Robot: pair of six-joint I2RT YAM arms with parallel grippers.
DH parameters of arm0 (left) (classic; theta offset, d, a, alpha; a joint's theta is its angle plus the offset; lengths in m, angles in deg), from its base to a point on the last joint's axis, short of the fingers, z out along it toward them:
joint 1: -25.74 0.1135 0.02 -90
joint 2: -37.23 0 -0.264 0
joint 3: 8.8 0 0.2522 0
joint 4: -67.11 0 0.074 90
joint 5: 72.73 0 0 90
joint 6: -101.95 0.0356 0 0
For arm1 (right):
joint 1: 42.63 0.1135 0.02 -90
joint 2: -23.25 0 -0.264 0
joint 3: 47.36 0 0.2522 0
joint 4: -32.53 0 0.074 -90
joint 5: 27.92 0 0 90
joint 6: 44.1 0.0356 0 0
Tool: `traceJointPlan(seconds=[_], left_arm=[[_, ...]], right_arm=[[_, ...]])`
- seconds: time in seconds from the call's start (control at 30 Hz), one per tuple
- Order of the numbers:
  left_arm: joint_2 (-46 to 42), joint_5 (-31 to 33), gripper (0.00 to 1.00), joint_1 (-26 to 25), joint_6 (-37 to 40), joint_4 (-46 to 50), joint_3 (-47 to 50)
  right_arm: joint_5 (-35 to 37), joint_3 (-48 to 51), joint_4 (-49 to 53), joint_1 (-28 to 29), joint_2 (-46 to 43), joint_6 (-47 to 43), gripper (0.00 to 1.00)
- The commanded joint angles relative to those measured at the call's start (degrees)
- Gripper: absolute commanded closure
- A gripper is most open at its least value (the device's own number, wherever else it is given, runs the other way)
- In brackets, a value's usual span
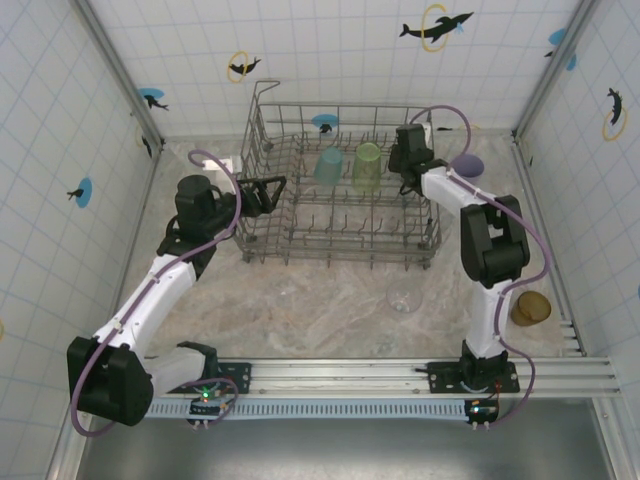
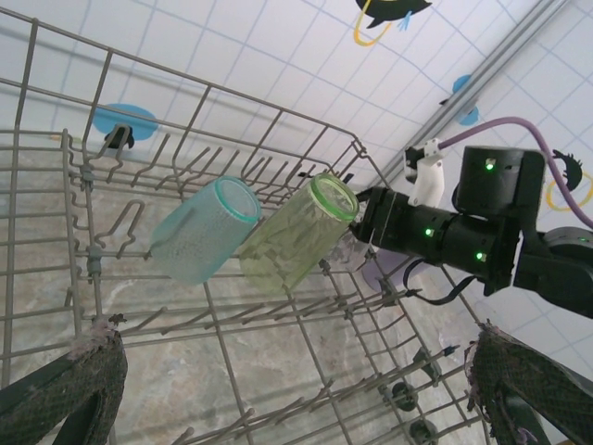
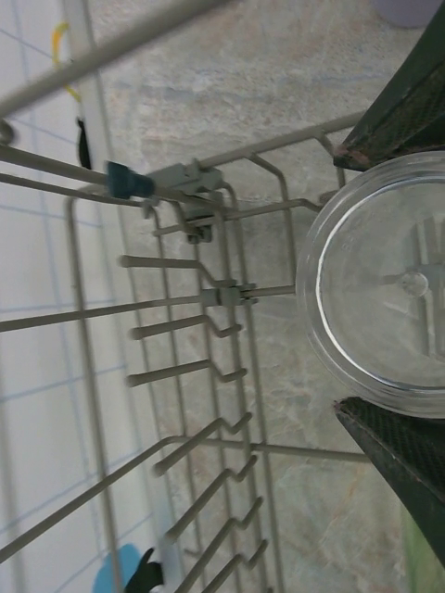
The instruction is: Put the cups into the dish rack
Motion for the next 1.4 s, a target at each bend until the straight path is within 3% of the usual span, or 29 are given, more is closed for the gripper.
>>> traceJointPlan(seconds=[0.0, 0.17, 0.4, 0.8, 1.37], left_arm=[[-1.3, 0.2, 0.02, 0.5, -0.1, -0.3, 0.8], [-1.3, 0.6, 0.02, 0.7, -0.4, -0.2, 0.8], [-1.2, 0.6, 0.02, 0.9, -1.3, 0.0, 0.1], [0.1, -0.2, 0.03, 0.9, -5.2, -2.5, -2.1], [-2.0, 4.2, 0.03, 0.7, -7.3, -1.0, -2.7]], right_arm=[[-0.9, -2.4, 0.9, -0.5, 1.8, 0.5, 0.39], [-2.7, -2.5, 1.5, -0.7, 2.0, 1.8, 0.20], [-4.0, -4.1, 2.0, -2.0, 3.2, 2.2, 0.08], [-6.9, -13.3, 3.7, -4.5, 7.8, 2.4, 0.00], [-9.9, -8.5, 7.6, -6.1, -3.5, 3.0, 0.00]])
